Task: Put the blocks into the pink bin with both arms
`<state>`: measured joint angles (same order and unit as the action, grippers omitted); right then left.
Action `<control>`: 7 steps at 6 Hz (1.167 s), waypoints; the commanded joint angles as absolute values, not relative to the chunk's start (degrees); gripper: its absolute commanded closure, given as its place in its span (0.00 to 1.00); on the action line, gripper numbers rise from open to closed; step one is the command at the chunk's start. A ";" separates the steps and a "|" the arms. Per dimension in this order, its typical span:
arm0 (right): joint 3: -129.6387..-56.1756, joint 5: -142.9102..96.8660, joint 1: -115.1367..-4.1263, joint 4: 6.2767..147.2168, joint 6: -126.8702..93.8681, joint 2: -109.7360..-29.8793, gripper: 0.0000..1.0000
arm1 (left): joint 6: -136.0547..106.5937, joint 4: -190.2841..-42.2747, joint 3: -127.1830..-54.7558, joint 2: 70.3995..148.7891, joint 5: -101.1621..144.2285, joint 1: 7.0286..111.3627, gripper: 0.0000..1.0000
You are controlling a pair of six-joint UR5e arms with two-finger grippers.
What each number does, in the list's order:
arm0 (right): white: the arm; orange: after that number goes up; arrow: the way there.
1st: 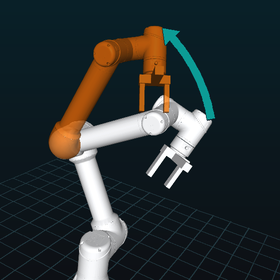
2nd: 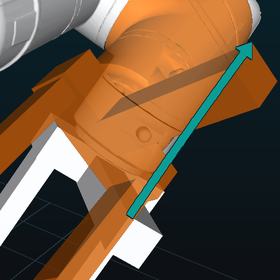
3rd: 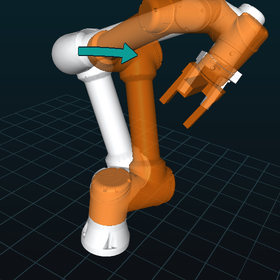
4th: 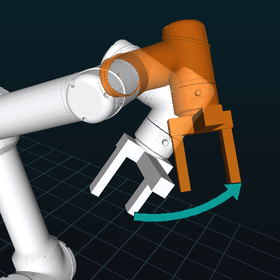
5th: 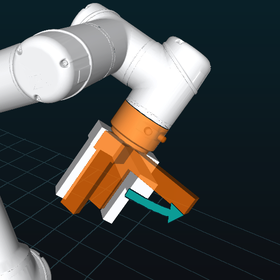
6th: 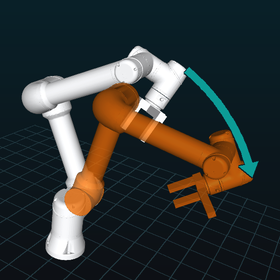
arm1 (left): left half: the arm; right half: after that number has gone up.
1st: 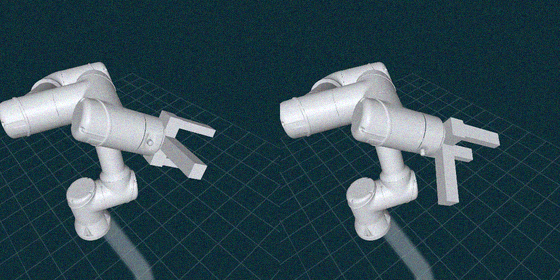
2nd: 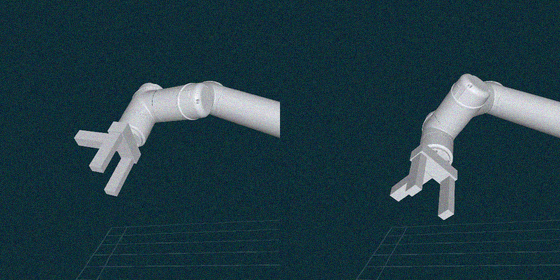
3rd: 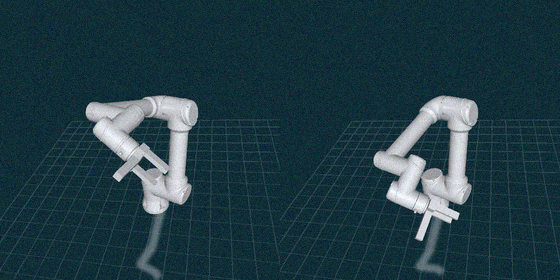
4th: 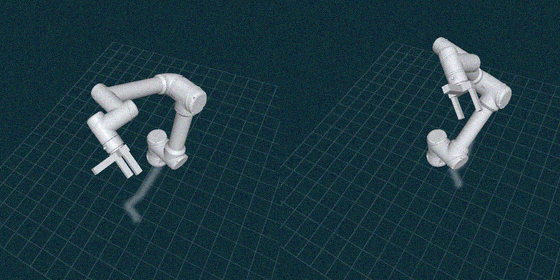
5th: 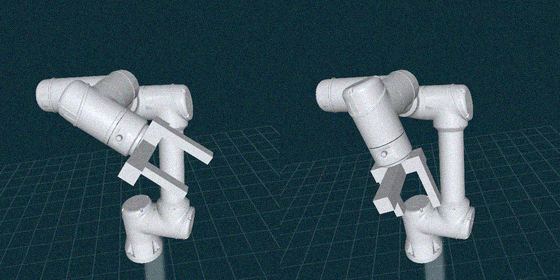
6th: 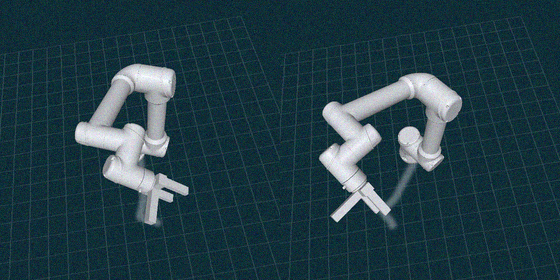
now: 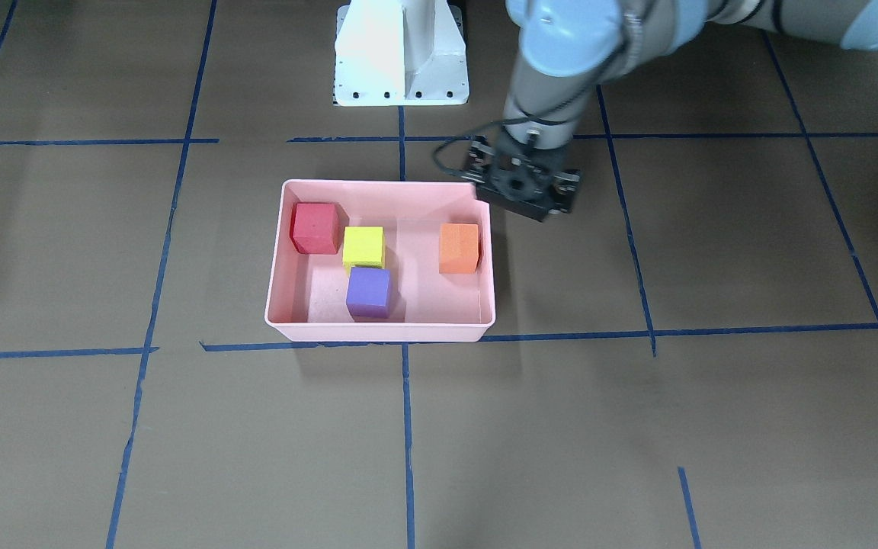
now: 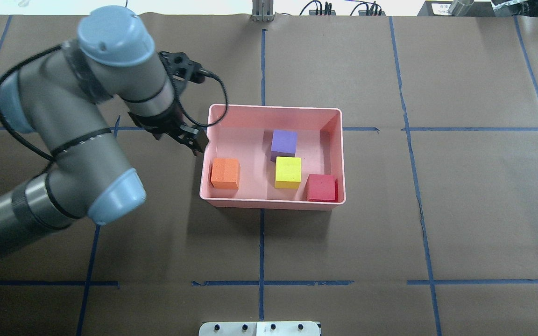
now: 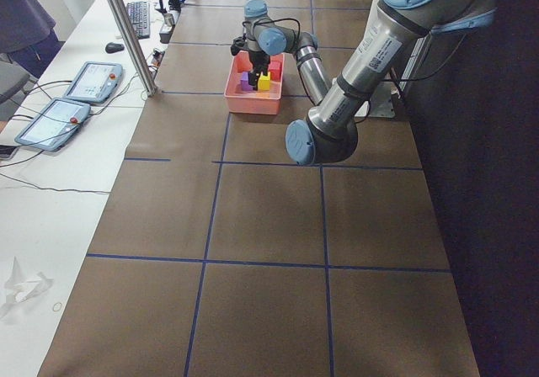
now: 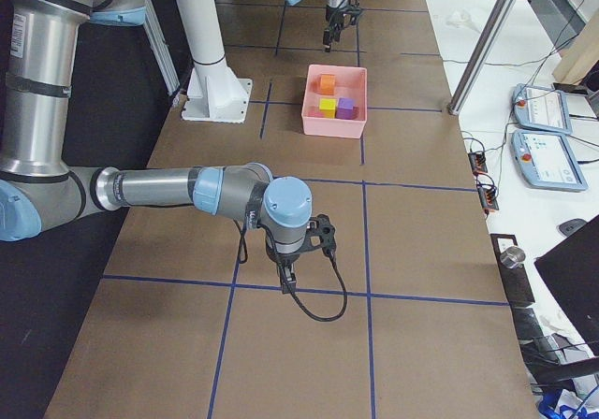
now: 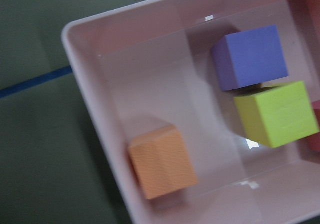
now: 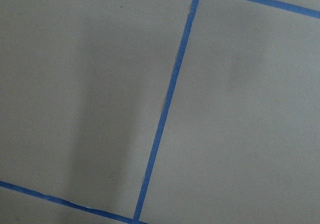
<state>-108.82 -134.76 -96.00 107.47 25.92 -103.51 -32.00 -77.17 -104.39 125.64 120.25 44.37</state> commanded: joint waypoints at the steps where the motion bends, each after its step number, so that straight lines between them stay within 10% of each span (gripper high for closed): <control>1: -108.02 -134.56 -96.07 106.36 18.34 -101.53 0.01 | -18.09 -77.52 -105.38 114.76 127.14 57.50 0.00; 7: -105.55 -134.38 -87.89 93.52 5.89 -101.34 0.00 | 7.82 -78.92 -99.60 89.47 133.33 79.98 0.00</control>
